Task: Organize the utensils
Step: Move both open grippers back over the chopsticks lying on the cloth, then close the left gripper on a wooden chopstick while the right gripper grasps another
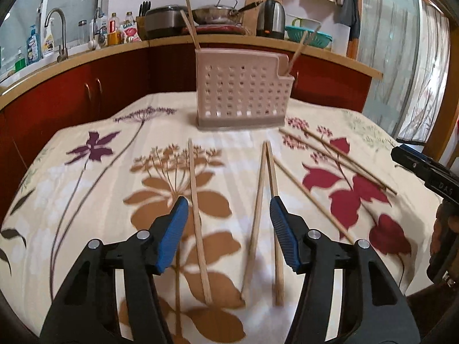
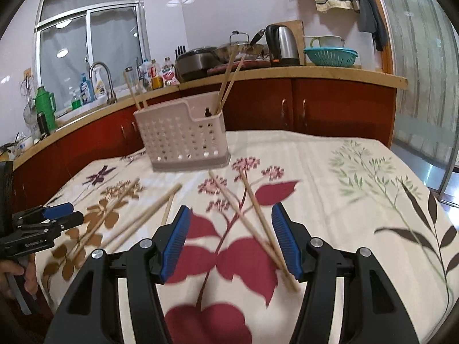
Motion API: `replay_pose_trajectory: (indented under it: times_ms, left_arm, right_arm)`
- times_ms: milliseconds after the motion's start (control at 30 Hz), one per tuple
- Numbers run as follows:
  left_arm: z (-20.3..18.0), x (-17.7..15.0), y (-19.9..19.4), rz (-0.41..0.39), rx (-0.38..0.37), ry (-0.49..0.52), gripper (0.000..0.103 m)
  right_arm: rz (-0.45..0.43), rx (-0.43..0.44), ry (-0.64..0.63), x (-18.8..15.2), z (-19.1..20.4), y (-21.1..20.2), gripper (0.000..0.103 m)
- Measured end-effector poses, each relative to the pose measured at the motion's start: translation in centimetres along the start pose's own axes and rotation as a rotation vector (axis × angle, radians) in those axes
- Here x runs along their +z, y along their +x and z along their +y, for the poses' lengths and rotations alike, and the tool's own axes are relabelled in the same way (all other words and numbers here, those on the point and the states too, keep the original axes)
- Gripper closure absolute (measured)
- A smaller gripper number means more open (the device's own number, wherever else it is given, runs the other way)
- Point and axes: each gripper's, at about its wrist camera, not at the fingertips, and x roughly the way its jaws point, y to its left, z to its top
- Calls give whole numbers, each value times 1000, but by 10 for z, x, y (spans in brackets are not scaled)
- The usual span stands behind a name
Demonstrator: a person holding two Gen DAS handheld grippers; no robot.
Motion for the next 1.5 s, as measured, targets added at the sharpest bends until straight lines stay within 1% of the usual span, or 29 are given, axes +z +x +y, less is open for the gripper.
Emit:
replay_pose_trajectory:
  times_ms: [33, 100, 167, 200, 267, 367, 467, 500, 533, 767, 933, 1000, 1033, 1100, 1200, 1267, 1333, 1367, 1400, 1433, 1500]
  left_arm:
    - [-2, -4, 1, 10, -2, -2, 52]
    - [-5, -13, 5, 35, -4, 1, 55]
    - [-9, -20, 8, 56, -3, 9, 61]
    - [-11, -24, 11, 73, -7, 14, 65]
    - [-13, -29, 15, 94, -6, 21, 67]
    - [-14, -36, 21, 127, -8, 24, 74]
    - [-16, -39, 21, 122, 12, 52, 80]
    - [-17, -39, 20, 122, 9, 54, 88]
    - [-16, -40, 19, 122, 9, 51, 92]
    - [-12, -43, 15, 106, 32, 43, 95]
    - [-6, -44, 12, 99, 35, 17, 96]
    - [-5, -45, 11, 97, 33, 8, 96]
    - [-5, -46, 11, 95, 32, 9, 96]
    - [-5, -46, 10, 93, 34, 12, 96]
    - [-4, -47, 9, 89, 30, 9, 96]
    - [-4, -47, 9, 88, 30, 9, 96]
    - [-3, -48, 9, 87, 28, 6, 96]
    - [-4, -47, 9, 87, 28, 6, 96]
    - [-4, -47, 9, 87, 28, 6, 96]
    - [-4, -48, 8, 87, 26, 5, 96]
    - [-5, -48, 8, 86, 23, 4, 96]
  right_arm:
    - [5, 5, 0, -3, 1, -1, 45]
    - [9, 12, -4, -9, 2, -4, 45]
    - [9, 17, -4, -12, 3, -7, 45]
    - [8, 23, -3, -14, 4, -9, 45]
    - [8, 29, -4, -15, 6, -10, 45]
    - [4, 37, -6, -18, 8, -13, 45]
    - [4, 40, -8, -19, 10, -14, 45]
    - [5, 41, -8, -19, 10, -14, 45]
    - [5, 41, -8, -20, 10, -14, 45]
    - [17, 51, -17, -23, 16, -13, 45]
    - [37, 89, -51, -35, 31, -14, 47]
    - [53, 109, -67, -40, 38, -13, 51]
    - [71, 124, -81, -45, 43, -12, 52]
    - [109, 156, -105, -55, 52, -8, 58]
    - [153, 191, -148, -68, 65, -6, 64]
    - [176, 197, -174, -75, 71, -4, 66]
    - [194, 189, -182, -79, 72, -3, 70]
    - [201, 183, -180, -80, 72, -2, 75]
    - [210, 175, -167, -81, 68, -1, 84]
    - [212, 168, -157, -80, 65, -1, 89]
    - [208, 136, -130, -78, 56, -2, 93]
